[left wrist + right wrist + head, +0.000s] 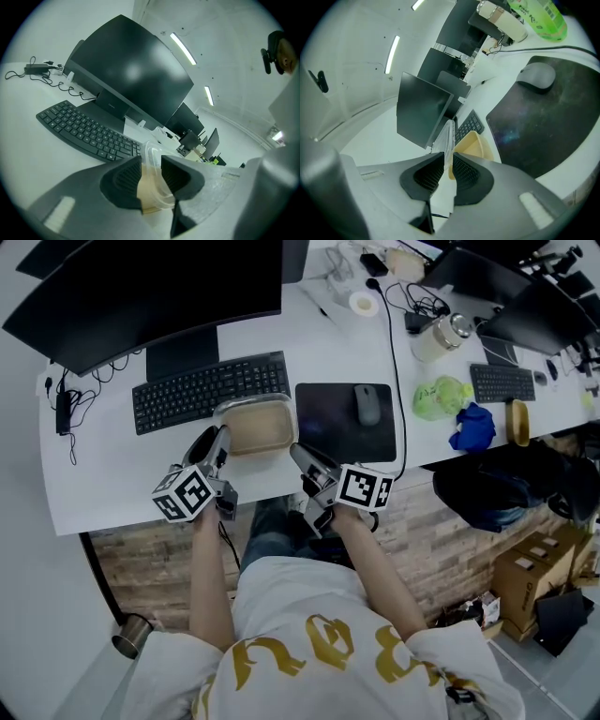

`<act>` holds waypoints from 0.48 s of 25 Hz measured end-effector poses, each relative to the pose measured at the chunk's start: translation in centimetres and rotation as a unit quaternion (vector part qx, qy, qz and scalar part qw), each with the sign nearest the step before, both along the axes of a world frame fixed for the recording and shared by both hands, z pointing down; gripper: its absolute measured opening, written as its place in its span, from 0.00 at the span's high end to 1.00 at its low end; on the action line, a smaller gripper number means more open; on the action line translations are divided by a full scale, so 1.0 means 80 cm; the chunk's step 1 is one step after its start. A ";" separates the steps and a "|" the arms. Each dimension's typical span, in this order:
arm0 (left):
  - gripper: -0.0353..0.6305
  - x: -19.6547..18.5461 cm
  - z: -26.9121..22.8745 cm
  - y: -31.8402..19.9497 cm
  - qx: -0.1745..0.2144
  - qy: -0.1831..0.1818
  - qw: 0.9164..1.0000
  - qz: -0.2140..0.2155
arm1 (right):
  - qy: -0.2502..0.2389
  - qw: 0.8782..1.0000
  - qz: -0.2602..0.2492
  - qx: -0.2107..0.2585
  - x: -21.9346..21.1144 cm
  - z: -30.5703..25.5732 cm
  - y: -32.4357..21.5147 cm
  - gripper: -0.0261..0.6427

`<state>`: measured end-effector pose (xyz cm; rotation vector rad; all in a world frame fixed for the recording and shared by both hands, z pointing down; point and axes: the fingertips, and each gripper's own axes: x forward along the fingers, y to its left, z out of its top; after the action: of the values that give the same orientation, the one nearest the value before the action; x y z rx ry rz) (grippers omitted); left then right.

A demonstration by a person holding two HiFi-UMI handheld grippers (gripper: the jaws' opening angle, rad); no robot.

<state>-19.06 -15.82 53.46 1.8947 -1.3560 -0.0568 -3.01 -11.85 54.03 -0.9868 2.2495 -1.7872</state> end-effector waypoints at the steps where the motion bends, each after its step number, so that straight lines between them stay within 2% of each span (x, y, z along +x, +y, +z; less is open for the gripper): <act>1: 0.76 0.001 -0.004 0.000 0.002 0.001 1.000 0.000 | -0.002 1.000 0.002 0.002 0.001 -0.004 0.000 0.86; 5: 0.76 0.005 -0.020 0.001 0.017 0.014 1.000 -0.004 | -0.004 1.000 0.004 0.014 0.007 -0.020 0.000 0.86; 12: 0.76 0.010 -0.044 0.008 0.029 0.017 0.999 -0.001 | -0.012 0.999 0.006 0.039 0.012 -0.052 0.000 0.86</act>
<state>-18.23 -15.19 49.93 1.9321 -1.3464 -0.1290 -2.06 -11.89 49.85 -0.9572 2.2741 -1.6830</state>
